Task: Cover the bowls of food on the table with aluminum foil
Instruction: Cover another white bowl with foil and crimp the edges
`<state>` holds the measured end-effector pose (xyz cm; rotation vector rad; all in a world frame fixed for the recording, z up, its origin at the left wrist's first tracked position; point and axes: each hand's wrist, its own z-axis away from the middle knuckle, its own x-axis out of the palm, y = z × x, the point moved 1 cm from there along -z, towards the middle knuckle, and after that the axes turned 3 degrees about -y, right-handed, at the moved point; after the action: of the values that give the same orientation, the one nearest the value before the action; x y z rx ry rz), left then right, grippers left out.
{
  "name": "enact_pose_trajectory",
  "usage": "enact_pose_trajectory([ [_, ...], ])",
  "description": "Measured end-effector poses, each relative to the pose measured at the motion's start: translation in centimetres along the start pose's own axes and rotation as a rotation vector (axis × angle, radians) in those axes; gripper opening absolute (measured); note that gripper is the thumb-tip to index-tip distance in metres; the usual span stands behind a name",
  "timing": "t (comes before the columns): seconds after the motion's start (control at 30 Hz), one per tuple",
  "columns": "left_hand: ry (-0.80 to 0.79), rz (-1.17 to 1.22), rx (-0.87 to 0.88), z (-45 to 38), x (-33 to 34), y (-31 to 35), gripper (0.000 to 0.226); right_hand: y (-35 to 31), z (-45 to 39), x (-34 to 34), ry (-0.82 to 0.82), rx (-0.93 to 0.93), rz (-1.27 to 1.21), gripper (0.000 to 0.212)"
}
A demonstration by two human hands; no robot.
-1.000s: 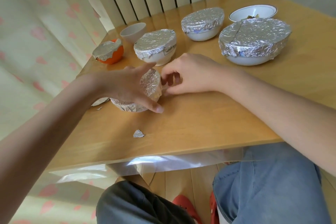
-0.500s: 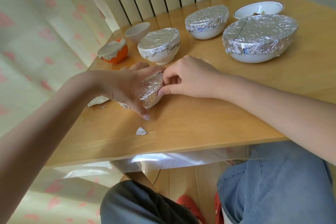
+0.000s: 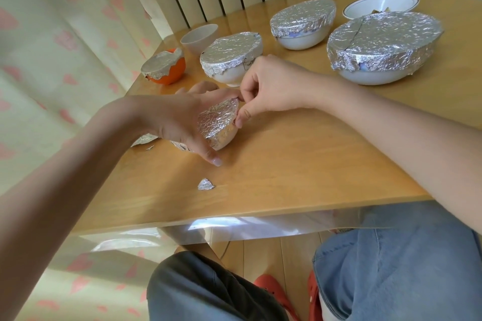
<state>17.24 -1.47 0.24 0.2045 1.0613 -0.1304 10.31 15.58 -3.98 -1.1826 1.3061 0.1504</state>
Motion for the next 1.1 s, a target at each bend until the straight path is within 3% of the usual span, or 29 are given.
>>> enact_pose_trajectory([
  [0.07, -0.010, -0.010, -0.007, 0.1, -0.2, 0.1, 0.106, -0.1, 0.2, 0.1, -0.068, -0.055, -0.122, 0.035],
  [0.17, -0.018, -0.013, -0.015, 0.3, -0.2, 0.3, 0.104, -0.4, 0.3, -0.3, -0.026, -0.095, -0.166, 0.038],
  [0.23, -0.017, -0.012, -0.015, 0.3, -0.1, 0.3, 0.103, -0.3, 0.5, -0.2, 0.058, -0.087, 0.050, 0.048],
  [0.33, 0.003, -0.012, -0.037, 0.1, 0.0, 0.3, 0.104, 0.0, 0.7, 0.8, 0.131, -0.184, 0.573, 0.076],
  [0.4, 0.045, -0.004, -0.084, 0.0, 0.1, 0.2, 0.105, 0.2, 0.8, 1.1, 0.158, -0.243, 0.677, 0.078],
  [0.53, 0.054, -0.023, -0.271, 0.0, 0.7, -0.1, 0.131, 0.1, 1.4, 0.3, 0.080, -0.182, 0.539, 0.041],
  [0.67, 0.018, -0.066, -0.178, 1.1, -0.2, -0.6, 0.149, 0.0, 2.9, 0.3, 0.016, -0.058, 0.342, 0.043],
  [0.8, -0.013, -0.143, -0.017, 0.8, -0.2, -1.2, 0.133, -1.9, 2.8, 2.3, 0.137, -0.052, 0.317, 0.053],
  [0.93, -0.011, -0.063, 0.037, 0.1, 0.1, -1.7, 0.114, -2.6, 2.5, 3.6, 0.243, -0.075, 0.251, 0.045],
  [1.1, -0.016, -0.074, 0.037, 0.0, 0.0, -1.9, 0.113, -2.0, 2.1, 3.2, 0.150, -0.109, 0.125, 0.035],
])
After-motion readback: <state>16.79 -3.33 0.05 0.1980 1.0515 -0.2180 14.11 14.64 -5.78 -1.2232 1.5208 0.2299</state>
